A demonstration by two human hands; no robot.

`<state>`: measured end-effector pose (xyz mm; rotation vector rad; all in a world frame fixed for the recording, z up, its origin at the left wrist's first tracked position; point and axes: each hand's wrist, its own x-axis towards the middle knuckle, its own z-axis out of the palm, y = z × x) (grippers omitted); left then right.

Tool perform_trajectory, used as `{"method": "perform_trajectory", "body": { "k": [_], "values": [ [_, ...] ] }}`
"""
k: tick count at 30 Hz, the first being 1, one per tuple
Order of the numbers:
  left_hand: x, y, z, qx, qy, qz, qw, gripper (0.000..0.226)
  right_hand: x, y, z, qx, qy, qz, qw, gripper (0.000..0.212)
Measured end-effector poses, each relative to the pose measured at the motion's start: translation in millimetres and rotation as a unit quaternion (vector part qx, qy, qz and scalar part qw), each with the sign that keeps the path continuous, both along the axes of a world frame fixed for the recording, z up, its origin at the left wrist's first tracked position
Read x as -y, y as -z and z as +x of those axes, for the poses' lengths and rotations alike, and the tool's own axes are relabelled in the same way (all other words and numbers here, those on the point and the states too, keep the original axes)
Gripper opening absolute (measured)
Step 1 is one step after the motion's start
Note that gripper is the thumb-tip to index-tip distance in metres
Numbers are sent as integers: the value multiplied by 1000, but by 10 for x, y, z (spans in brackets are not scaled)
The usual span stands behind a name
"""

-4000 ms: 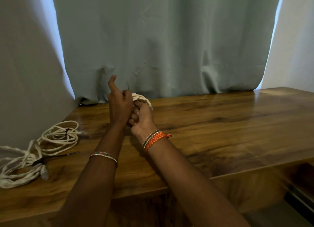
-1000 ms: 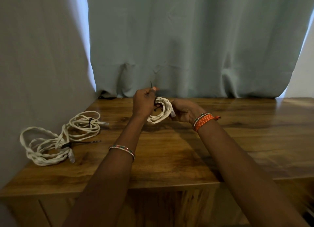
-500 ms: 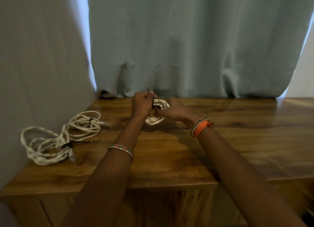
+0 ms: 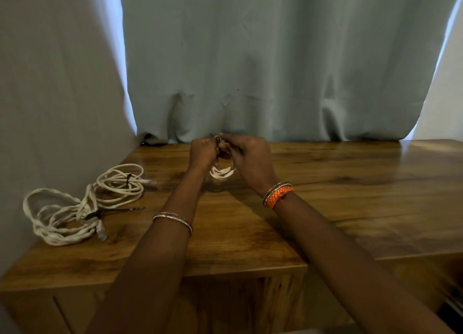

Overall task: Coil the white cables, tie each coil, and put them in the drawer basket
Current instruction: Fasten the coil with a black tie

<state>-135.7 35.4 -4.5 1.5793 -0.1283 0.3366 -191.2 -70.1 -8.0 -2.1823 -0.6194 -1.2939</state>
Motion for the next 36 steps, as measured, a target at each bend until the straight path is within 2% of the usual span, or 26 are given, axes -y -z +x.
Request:
{"method": "perform_trajectory", "body": {
  "k": [2,4,6,8,11,15,22,24,27,29,34,36],
  "values": [
    [0,-20,-38,-3,4,-4,1000,38,-28,-17,-13,41,-3,20,999,20],
    [-4,-7,-69,30,-5,35,999,39,-74,-67,-79,42,-44,79,995,15],
    [-31,27,-104,78,-16,79,994,42,-133,-95,-167,3,-118,132,984,12],
    [-84,58,-50,94,-44,74,992,39,-212,-65,-255,-54,-163,175,969,11],
    [-131,87,34,123,-85,70,986,42,-276,-29,-337,-119,-182,228,949,10],
    [-124,62,43,165,-113,82,976,45,-303,-95,-462,-130,-187,264,937,11],
    [-77,26,1,186,-64,83,977,42,-242,-133,-626,-111,-169,272,941,10],
    [-83,16,-17,174,-47,91,979,42,-169,-198,-625,-130,-193,311,921,12],
    [-88,-31,-91,114,-6,38,993,40,-32,-308,-558,-147,-223,400,876,15],
    [-47,-52,-140,84,19,15,996,38,-15,-347,-533,-145,-235,412,868,15],
    [-6,-23,-195,129,30,28,991,38,-273,-255,-623,-177,-235,432,853,14],
    [-37,18,-224,146,77,49,985,40,-355,-167,-688,-188,-211,409,868,13]
  ]
}}
